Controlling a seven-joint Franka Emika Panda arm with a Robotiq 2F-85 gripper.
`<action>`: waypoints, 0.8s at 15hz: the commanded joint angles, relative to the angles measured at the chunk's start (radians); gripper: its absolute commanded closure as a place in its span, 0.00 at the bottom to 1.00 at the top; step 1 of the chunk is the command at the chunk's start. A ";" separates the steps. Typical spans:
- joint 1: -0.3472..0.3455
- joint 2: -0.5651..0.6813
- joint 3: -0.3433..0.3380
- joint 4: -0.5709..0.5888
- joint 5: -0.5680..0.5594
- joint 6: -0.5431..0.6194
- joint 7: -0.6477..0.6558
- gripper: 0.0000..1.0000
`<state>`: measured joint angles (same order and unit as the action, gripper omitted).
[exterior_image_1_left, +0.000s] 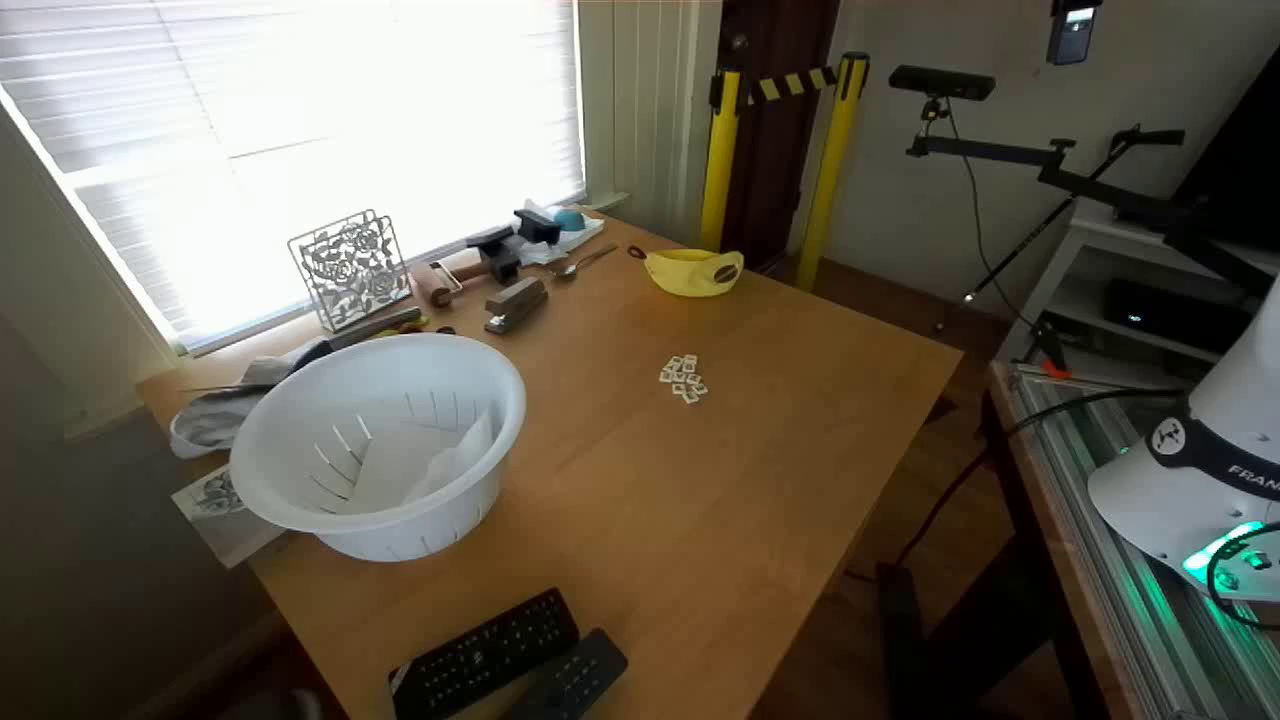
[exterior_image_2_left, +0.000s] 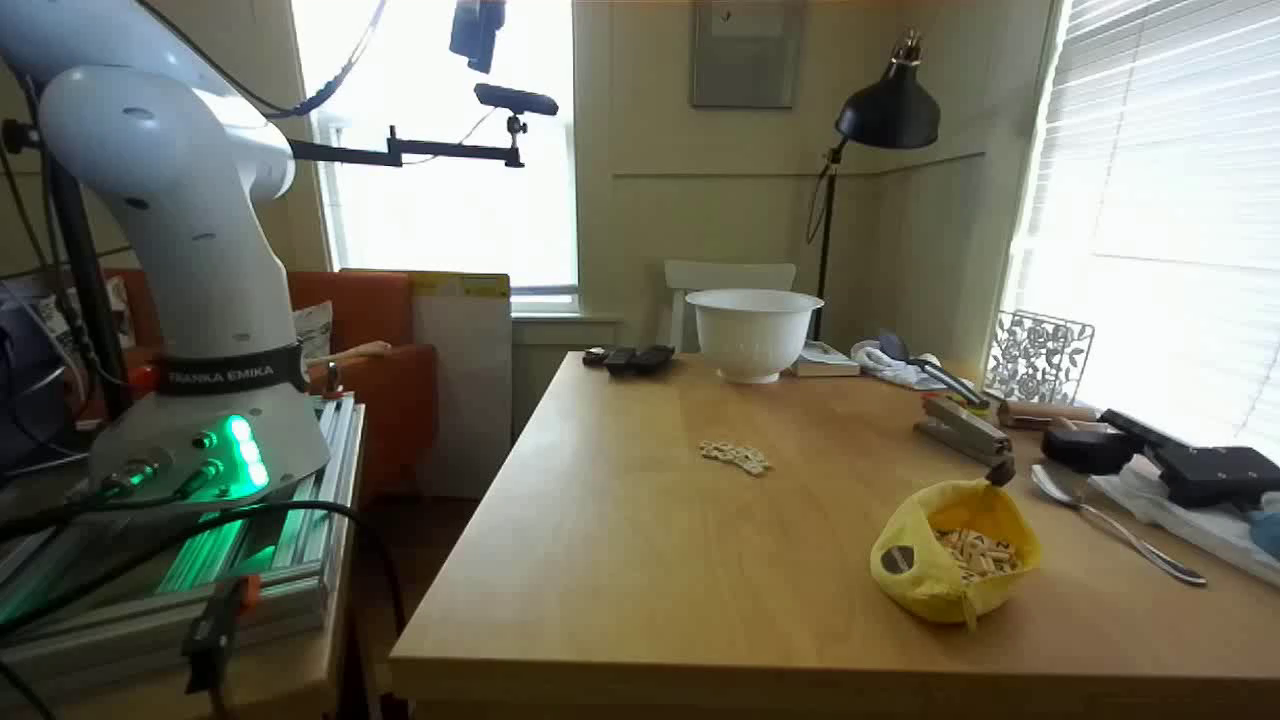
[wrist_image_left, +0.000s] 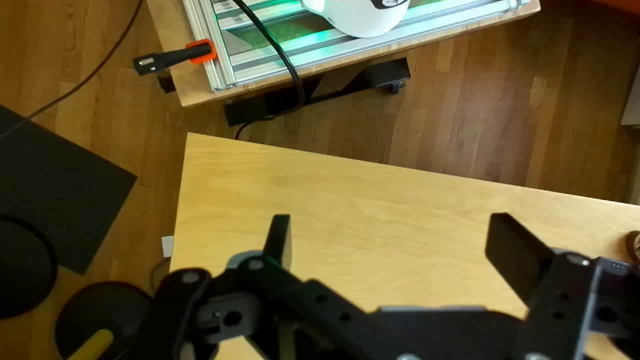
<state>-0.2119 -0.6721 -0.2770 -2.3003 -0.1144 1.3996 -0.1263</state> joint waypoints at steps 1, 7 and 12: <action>-0.001 0.001 0.001 0.002 0.001 -0.001 -0.001 0.00; -0.003 0.003 0.008 -0.019 -0.015 0.027 0.007 0.00; 0.022 0.033 0.007 -0.133 -0.014 0.264 -0.035 0.00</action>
<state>-0.2039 -0.6573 -0.2725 -2.3698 -0.1145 1.5393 -0.1306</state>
